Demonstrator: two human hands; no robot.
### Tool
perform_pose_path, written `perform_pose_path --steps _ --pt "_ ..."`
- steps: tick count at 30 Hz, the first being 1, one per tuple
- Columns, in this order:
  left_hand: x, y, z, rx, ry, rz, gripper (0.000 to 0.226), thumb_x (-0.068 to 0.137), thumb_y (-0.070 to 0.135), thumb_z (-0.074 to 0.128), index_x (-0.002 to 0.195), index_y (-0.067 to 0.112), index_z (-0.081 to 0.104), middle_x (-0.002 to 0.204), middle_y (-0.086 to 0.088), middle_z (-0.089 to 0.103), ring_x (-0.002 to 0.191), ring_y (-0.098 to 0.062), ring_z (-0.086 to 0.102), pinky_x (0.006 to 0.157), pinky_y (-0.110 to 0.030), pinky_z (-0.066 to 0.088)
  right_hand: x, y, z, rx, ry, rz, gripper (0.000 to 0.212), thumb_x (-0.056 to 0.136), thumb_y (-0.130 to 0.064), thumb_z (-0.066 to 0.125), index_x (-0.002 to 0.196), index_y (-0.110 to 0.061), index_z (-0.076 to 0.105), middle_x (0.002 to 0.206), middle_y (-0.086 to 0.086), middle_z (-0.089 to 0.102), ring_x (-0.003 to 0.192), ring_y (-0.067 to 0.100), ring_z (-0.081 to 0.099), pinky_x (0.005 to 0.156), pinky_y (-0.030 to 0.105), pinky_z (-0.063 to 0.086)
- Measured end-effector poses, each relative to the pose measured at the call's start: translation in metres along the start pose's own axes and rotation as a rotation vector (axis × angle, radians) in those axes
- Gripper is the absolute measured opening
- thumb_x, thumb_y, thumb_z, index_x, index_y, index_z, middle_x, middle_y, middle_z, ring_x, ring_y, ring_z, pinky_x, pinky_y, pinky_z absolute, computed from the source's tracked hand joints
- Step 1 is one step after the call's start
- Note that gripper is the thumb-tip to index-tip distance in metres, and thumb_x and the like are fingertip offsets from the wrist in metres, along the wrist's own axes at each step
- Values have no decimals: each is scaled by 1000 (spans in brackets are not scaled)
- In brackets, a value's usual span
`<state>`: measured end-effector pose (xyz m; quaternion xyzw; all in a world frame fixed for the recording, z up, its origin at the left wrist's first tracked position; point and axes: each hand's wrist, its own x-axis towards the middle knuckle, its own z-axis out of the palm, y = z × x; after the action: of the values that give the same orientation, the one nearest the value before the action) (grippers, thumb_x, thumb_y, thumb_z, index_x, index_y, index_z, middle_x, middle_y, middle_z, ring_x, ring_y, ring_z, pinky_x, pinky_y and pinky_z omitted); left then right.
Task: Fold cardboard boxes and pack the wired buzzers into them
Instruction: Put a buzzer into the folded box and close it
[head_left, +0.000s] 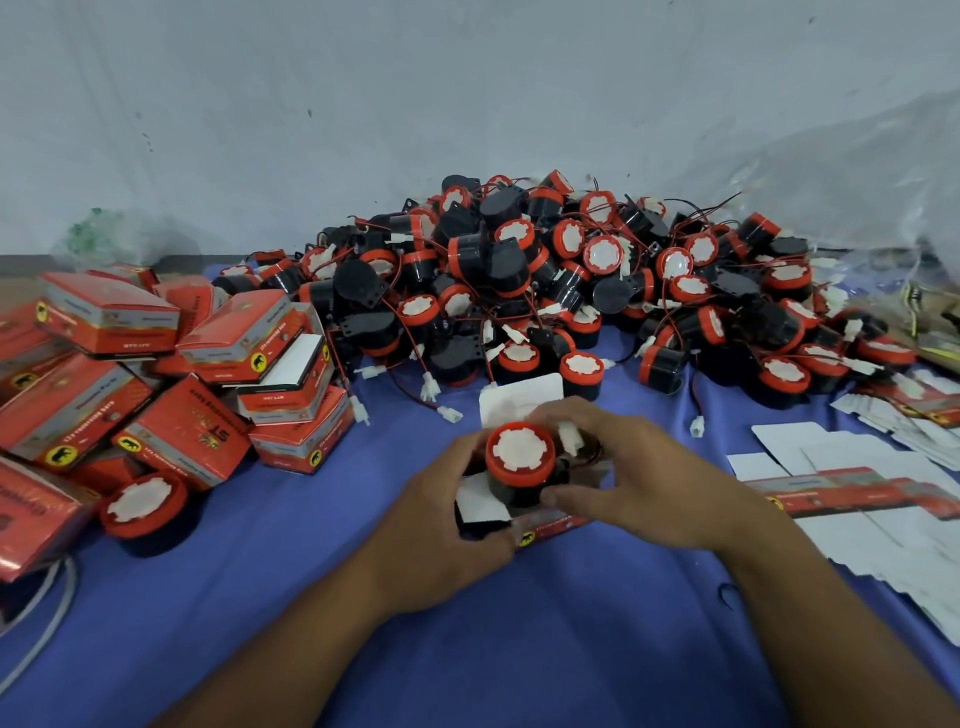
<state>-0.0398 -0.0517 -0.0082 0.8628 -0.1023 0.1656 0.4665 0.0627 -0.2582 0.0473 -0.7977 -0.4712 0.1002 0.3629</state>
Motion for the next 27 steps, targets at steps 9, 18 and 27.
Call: perform_pose_path --steps 9,18,27 --pt "2 -12 -1 25 8 16 79 78 23 74 142 44 34 133 28 50 126 0 52 97 -14 45 7 -4 20 -205 209 -31 59 71 -53 75 123 -57 47 113 -43 35 115 -9 31 90 17 35" --pt "1 -14 -1 76 5 26 81 81 18 73 144 48 33 137 25 50 128 -4 51 101 -25 48 3 -6 15 -256 121 9 56 83 -41 76 134 -37 55 115 -22 58 110 8 44 108 35 29" --pt "-1 -12 -5 86 9 -4 81 82 23 68 144 53 26 139 26 49 129 1 48 103 -25 46 3 -12 16 -311 222 -19 46 78 -26 81 121 -34 65 98 -19 61 95 18 44 99 44 33"
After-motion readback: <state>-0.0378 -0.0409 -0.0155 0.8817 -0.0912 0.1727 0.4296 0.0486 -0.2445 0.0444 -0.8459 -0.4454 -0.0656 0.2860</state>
